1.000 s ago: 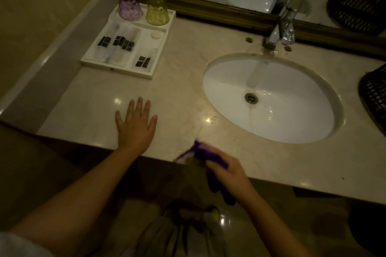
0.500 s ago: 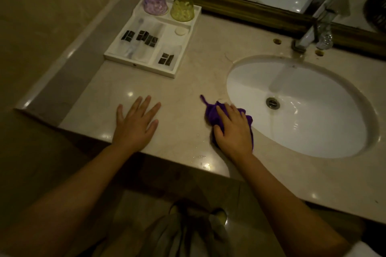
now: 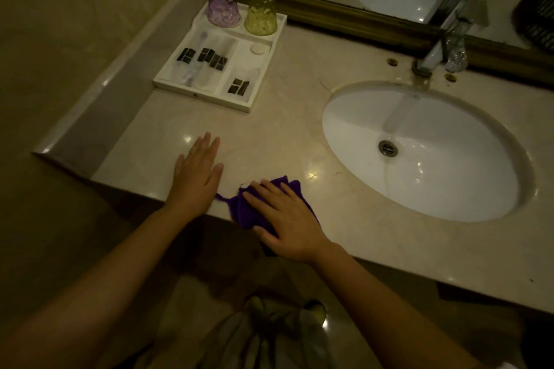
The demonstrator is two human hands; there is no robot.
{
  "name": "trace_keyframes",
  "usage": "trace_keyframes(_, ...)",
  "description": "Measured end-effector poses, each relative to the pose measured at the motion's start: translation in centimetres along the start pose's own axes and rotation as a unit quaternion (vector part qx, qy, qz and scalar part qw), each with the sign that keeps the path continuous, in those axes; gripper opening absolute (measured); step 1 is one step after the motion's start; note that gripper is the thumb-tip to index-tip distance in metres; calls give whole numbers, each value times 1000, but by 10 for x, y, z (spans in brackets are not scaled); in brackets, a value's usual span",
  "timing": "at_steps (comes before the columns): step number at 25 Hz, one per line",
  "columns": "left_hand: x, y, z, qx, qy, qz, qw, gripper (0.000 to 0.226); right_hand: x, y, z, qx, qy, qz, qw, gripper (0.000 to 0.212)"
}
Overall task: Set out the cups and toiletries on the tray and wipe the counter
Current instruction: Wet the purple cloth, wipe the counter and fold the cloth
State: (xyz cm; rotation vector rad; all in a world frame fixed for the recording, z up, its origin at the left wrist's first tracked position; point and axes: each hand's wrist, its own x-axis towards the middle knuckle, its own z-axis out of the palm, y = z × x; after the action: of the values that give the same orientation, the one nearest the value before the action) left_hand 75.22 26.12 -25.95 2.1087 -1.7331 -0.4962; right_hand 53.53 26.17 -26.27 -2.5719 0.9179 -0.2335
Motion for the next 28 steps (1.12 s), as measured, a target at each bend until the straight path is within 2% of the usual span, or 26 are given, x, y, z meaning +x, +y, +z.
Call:
trace_keyframes(2,-27,23,-4,-62,24,82,994,57,-11,4,-13,39,60,52,996,62)
trace_keyframes(4,-53,47,1,-26,-29,173,984,66,-28,12,-23,12,92,55,994,62)
trace_keyframes(5,-61,55,8,9,-68,189,980,69,-37,16,-25,-18,65,32,997,61)
trace_keyframes(7,-65,63,20,51,-128,166,977,70,-48,18,-24,-45,-19,19,999,62)
trace_keyframes(8,-64,64,23,57,-140,153,977,70,-49,19,-22,-42,-36,26,998,62)
trace_keyframes(13,-78,65,29,76,-123,161,976,66,-63,10,-11,-19,52,51,997,58)
trace_keyframes(17,-97,80,37,85,-80,188,975,59,-85,8,-5,-58,117,50,990,56)
trace_keyframes(23,-113,102,47,91,-48,253,962,60,-120,11,-9,-99,133,60,984,54)
trace_keyframes(26,-123,103,47,76,-70,272,957,59,-135,3,-12,-90,126,69,986,53)
trace_keyframes(28,-128,105,48,44,-116,257,958,55,-145,-4,-13,-60,123,79,987,50)
